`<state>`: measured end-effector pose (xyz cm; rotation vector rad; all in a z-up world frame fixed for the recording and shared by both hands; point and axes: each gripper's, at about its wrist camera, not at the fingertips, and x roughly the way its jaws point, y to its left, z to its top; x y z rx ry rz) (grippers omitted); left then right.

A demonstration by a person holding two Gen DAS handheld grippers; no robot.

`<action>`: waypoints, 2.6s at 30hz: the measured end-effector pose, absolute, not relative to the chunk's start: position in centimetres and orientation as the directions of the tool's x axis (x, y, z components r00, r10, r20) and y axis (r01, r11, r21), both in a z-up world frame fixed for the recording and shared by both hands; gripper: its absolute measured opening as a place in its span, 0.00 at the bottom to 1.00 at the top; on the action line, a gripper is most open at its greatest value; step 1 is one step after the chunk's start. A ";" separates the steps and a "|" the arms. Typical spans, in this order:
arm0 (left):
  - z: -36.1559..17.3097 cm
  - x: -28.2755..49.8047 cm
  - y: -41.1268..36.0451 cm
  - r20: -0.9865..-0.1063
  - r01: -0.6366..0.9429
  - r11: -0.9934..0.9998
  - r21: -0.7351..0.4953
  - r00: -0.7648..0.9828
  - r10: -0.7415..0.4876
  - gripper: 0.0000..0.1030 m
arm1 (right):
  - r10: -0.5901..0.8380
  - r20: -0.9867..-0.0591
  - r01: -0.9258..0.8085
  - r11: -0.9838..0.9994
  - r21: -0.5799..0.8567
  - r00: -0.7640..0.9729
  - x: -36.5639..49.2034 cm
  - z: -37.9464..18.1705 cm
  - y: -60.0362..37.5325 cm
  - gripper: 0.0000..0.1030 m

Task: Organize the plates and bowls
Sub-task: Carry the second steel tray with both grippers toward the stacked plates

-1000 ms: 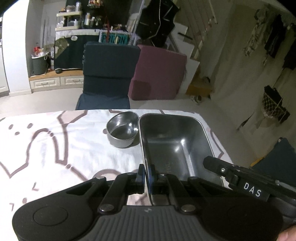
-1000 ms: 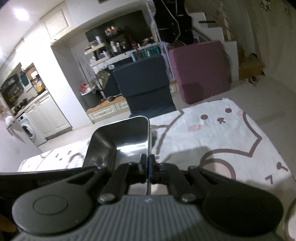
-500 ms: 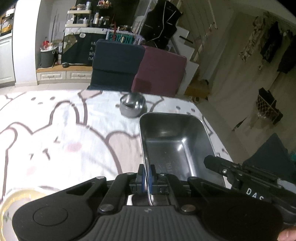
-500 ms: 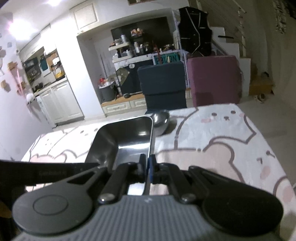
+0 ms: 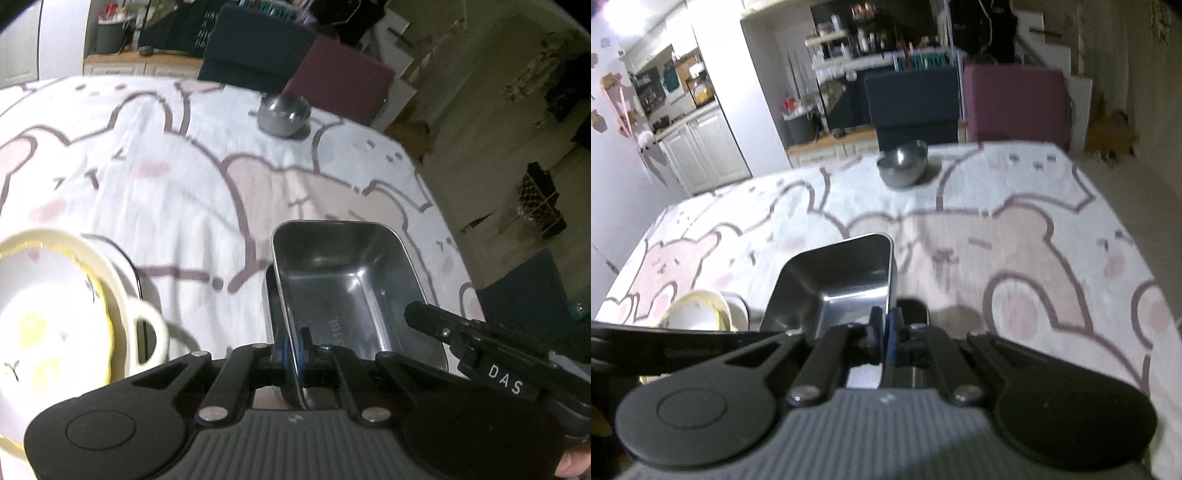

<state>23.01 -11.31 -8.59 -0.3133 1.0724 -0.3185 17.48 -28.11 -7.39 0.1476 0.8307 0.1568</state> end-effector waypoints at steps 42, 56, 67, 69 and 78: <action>-11.4 24.4 -13.7 -0.861 0.101 0.944 -0.315 0.388 -0.329 0.06 | 0.150 -0.847 -0.031 0.987 0.156 0.511 19.4 -11.1 -28.2 0.05; -11.4 24.5 -13.6 -0.858 0.114 0.941 -0.318 0.389 -0.336 0.07 | 0.130 -0.861 -0.026 0.991 0.134 0.491 20.1 -11.7 -28.0 0.04; -11.5 24.5 -14.2 -0.871 0.158 0.959 -0.236 0.403 -0.281 0.07 | 0.118 -0.872 -0.022 0.992 0.122 0.475 20.3 -12.1 -27.9 0.04; -11.5 24.6 -14.1 -0.871 0.155 0.958 -0.241 0.401 -0.284 0.07 | 0.118 -0.873 -0.021 0.992 0.123 0.473 20.3 -12.1 -28.0 0.04; -11.7 24.6 -14.4 -0.872 0.168 0.954 -0.248 0.391 -0.295 0.07 | 0.106 -0.880 -0.010 0.993 0.115 0.463 20.3 -12.4 -28.2 0.04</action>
